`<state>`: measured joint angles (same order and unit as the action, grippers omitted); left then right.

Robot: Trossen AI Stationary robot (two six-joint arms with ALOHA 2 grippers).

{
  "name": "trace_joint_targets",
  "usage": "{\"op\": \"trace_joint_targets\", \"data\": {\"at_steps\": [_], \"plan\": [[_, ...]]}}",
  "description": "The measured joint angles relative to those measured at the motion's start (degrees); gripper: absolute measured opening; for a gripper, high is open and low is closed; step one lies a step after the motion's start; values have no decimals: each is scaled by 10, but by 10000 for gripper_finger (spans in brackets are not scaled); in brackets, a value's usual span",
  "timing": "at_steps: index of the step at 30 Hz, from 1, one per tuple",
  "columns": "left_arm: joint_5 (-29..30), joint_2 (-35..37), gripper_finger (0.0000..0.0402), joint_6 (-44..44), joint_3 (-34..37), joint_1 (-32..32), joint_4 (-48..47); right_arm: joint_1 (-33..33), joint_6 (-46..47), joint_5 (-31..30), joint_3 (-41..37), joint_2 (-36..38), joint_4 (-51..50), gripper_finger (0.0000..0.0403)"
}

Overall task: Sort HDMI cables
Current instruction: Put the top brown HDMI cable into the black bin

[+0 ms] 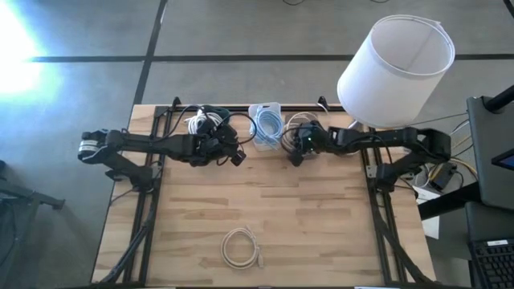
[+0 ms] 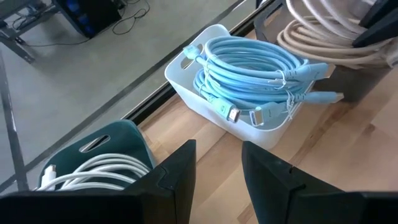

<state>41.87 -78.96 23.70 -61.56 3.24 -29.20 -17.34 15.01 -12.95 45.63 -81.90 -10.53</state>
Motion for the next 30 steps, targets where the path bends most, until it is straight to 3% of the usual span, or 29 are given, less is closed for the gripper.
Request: {"op": "trace_joint_targets", "data": {"at_steps": [14, 22, 30], "plan": [[0, 0, 133, 0, 0, 0, 1, -19, -35, -4, 0, -23, 3, 76], [0, 0, 133, 0, 0, 0, 1, -19, -61, 0, 2, 8, 8, 110], [0, 0, 133, -1, 0, 0, 1, -18, -61, 0, 40, 43, 1, 118]]}}
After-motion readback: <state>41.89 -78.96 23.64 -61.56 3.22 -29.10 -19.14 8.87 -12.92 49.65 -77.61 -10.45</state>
